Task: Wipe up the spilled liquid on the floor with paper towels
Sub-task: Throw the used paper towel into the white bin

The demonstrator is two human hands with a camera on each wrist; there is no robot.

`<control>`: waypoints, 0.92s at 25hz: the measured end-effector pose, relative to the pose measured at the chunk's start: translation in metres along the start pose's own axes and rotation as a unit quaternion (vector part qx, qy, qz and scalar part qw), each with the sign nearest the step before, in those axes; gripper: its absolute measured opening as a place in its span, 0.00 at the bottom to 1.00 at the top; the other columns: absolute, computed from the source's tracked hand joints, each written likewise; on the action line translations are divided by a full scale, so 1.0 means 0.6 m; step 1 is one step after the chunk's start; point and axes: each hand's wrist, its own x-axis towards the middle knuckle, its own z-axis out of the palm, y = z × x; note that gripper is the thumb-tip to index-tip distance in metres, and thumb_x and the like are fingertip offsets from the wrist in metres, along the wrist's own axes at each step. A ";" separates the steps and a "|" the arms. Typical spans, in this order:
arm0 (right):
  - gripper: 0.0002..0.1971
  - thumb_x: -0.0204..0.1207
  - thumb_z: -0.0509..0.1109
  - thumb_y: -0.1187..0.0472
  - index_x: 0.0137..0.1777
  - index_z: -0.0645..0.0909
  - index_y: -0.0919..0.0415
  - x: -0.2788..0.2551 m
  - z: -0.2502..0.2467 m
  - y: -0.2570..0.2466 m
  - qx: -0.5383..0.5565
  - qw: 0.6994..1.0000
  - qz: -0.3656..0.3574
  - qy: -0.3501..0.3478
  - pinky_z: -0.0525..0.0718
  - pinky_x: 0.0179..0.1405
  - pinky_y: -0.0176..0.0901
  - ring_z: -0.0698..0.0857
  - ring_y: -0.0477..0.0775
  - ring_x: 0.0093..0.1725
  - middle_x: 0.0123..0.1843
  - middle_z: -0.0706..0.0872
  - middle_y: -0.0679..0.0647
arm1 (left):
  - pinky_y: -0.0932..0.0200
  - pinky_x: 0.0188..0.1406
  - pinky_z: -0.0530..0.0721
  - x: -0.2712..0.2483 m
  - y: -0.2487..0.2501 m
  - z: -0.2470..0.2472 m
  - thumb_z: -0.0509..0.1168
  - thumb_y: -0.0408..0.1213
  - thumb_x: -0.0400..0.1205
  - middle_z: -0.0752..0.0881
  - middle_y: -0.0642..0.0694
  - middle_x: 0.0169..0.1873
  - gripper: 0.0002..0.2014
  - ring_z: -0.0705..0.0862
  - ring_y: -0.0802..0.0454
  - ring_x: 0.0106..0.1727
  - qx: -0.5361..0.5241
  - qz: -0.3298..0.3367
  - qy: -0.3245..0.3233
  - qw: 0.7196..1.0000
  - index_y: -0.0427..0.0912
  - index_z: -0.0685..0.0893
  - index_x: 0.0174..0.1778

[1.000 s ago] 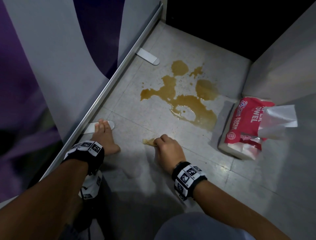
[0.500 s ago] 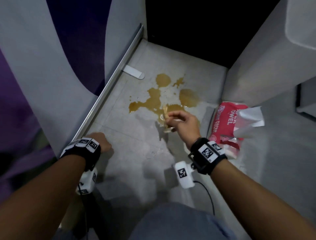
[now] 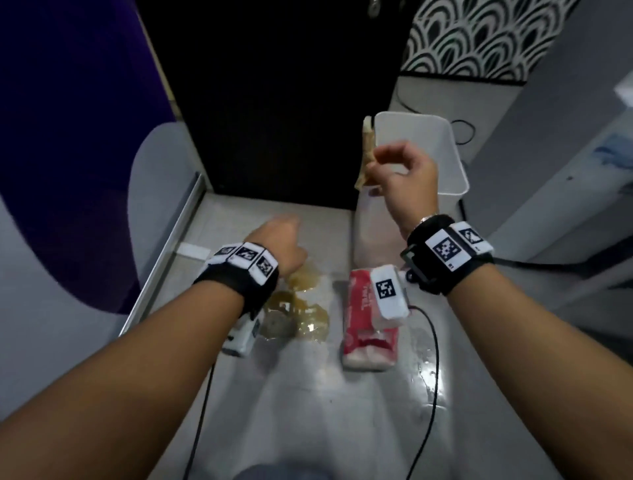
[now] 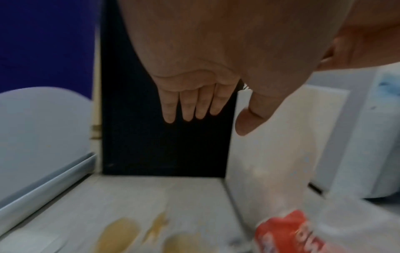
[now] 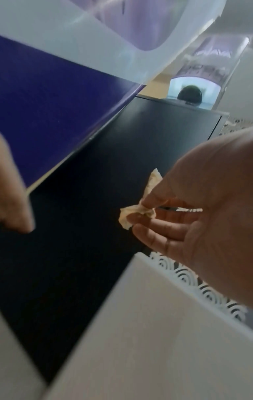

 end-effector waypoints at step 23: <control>0.33 0.69 0.80 0.42 0.73 0.74 0.45 -0.203 -0.165 0.228 -0.279 0.937 0.119 -0.174 0.76 0.53 0.36 0.79 0.41 0.58 0.64 0.78 0.41 | 0.47 0.85 0.44 0.072 0.221 0.012 0.68 0.38 0.77 0.35 0.46 0.86 0.52 0.35 0.44 0.86 0.113 0.176 -0.022 0.978 0.50 0.35 0.86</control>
